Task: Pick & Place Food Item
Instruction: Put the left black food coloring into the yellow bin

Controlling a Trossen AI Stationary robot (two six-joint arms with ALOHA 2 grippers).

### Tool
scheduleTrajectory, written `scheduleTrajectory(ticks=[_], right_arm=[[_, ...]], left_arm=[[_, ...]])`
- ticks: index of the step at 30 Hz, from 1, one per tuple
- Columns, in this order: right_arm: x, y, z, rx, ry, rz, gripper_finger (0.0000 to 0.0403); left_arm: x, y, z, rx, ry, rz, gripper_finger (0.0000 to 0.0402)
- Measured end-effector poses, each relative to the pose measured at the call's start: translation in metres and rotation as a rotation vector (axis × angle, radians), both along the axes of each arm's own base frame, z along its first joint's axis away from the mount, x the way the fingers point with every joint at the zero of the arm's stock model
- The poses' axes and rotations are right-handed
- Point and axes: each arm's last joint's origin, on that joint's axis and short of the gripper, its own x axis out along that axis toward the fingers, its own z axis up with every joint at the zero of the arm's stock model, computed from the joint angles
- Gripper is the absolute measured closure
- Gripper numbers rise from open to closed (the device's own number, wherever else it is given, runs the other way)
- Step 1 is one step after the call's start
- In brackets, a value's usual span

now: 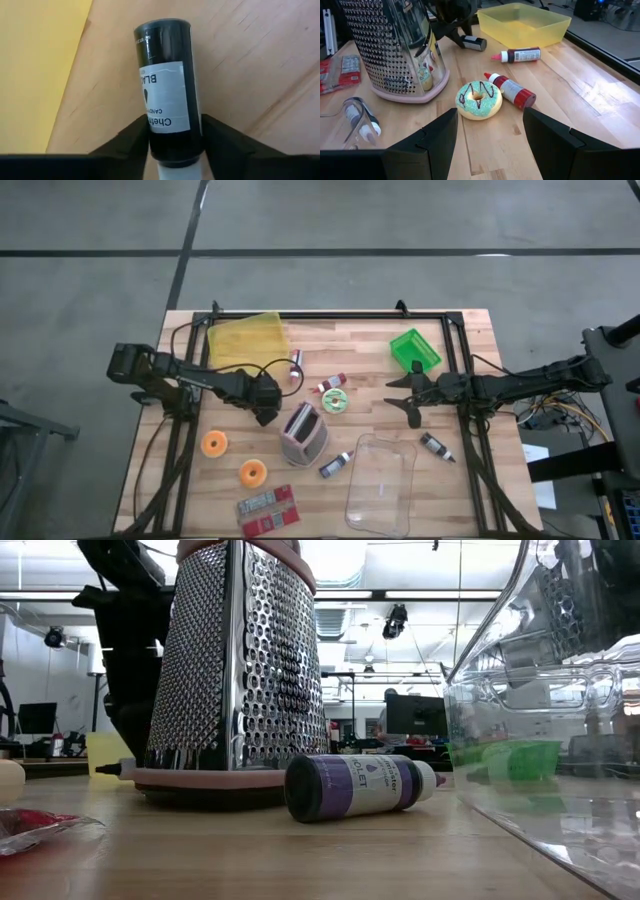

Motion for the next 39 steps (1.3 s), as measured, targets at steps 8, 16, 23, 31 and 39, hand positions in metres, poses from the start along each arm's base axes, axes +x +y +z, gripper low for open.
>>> scheduleTrajectory(ticks=[8,16,23,31,39], right_arm=[[0.0,0.0,0.0,0.0,0.0,0.0,0.0182],[0.0,0.0,0.0,0.0,0.0,0.0,0.0182],[0.0,0.0,0.0,0.0,0.001,0.0,0.0182],[0.0,0.0,0.0,0.0,0.003,0.0,0.0182],[0.0,0.0,0.0,0.0,0.004,0.0,0.0182]], left_arm=[[0.002,0.0,0.003,-0.012,0.0,-0.045,0.0307],[0.007,0.0,0.012,0.015,0.0,-0.082,0.0309],[0.001,0.002,0.032,0.065,-0.048,-0.082,0.0312],[-0.015,0.005,0.064,0.178,-0.148,-0.049,0.0315],[-0.022,0.009,0.093,0.338,-0.32,-0.063,0.0315]])
